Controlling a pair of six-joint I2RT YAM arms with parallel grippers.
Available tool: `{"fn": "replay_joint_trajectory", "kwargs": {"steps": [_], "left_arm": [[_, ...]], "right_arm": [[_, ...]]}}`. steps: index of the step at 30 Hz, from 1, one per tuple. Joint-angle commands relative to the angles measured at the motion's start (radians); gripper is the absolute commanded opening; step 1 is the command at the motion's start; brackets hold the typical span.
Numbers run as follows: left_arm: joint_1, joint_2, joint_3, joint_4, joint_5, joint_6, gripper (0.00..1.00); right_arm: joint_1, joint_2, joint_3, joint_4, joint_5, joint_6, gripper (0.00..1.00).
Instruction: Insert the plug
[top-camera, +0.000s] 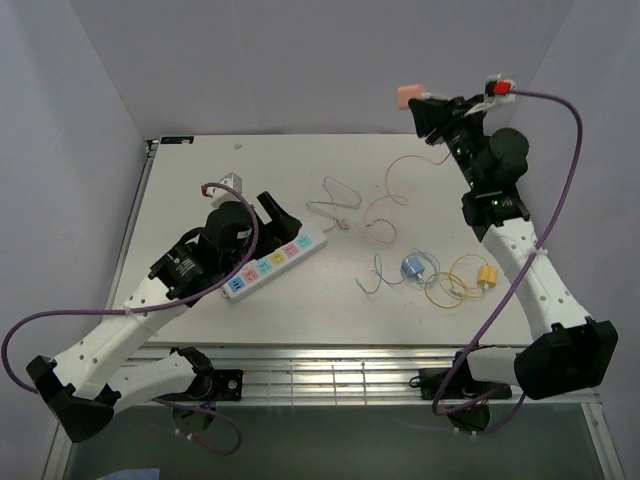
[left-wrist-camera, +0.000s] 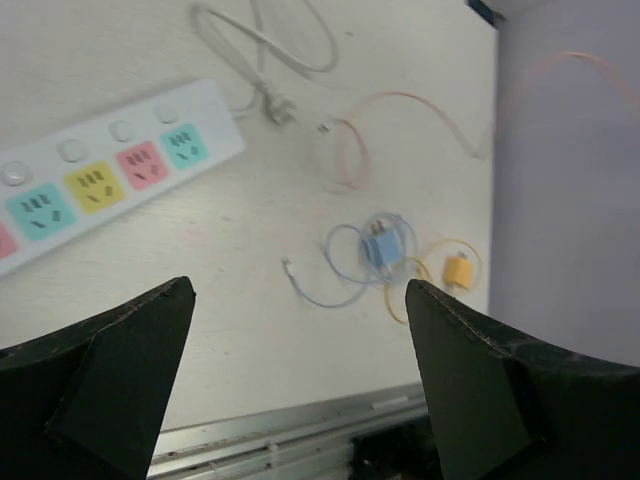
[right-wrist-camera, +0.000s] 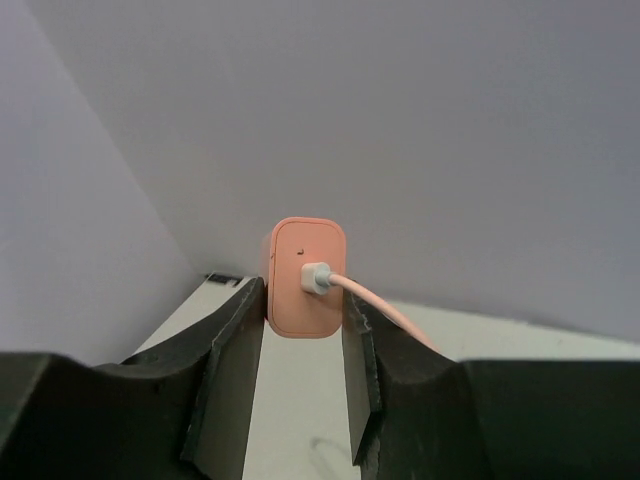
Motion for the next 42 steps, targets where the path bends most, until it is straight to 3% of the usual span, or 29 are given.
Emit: {"fn": "replay_joint_trajectory", "kwargs": {"steps": [1, 3, 4, 6, 7, 10, 11, 17, 20, 30, 34, 35, 39, 42], "left_arm": [[0.182, 0.052, 0.007, -0.136, 0.067, 0.043, 0.98], [0.305, 0.07, -0.013, -0.1, 0.175, 0.077, 0.98], [0.418, 0.079, -0.035, -0.094, 0.272, 0.087, 0.98], [0.5, 0.101, -0.05, -0.083, 0.336, 0.121, 0.98], [0.558, 0.119, -0.058, -0.086, 0.354, 0.127, 0.98], [0.629, 0.134, -0.078, -0.103, 0.393, 0.141, 0.98], [0.644, 0.133, -0.082, -0.115, 0.396, 0.144, 0.98], [0.739, 0.078, -0.153, -0.174, 0.427, 0.166, 0.98], [0.742, 0.034, -0.191, -0.198, 0.408, 0.157, 0.98], [0.752, -0.075, -0.345, -0.26, 0.391, 0.071, 0.98], [0.753, -0.097, -0.409, -0.257, 0.384, 0.032, 0.98], [0.755, -0.097, -0.421, -0.247, 0.384, 0.029, 0.98], [0.773, -0.077, -0.471, -0.205, 0.397, 0.005, 0.98], [0.807, -0.047, -0.501, -0.162, 0.424, 0.02, 0.93]], "right_arm": [[-0.076, 0.139, 0.373, -0.114, -0.077, -0.148, 0.08], [-0.09, 0.303, 0.564, -0.185, -0.118, -0.154, 0.08], [-0.092, 0.359, 0.741, -0.228, -0.144, -0.157, 0.08], [-0.089, 0.529, 0.902, -0.237, -0.246, -0.128, 0.08], [-0.089, 0.587, 1.073, -0.234, -0.291, -0.098, 0.08], [-0.041, 0.824, 1.389, -0.288, -0.334, -0.082, 0.08], [-0.024, 0.88, 1.403, -0.25, -0.342, -0.08, 0.08], [0.172, 0.908, 1.234, -0.124, -0.319, -0.204, 0.08], [0.262, 0.956, 1.228, -0.151, -0.42, -0.205, 0.08], [0.371, 0.951, 0.848, -0.21, -0.647, -0.467, 0.08], [0.394, 1.005, 0.872, -0.356, -0.715, -0.632, 0.08], [0.401, 1.007, 0.872, -0.447, -0.719, -0.75, 0.08], [0.417, 1.0, 0.834, -0.581, -0.771, -0.965, 0.08], [0.424, 1.002, 0.843, -0.699, -0.798, -1.106, 0.08]]}}
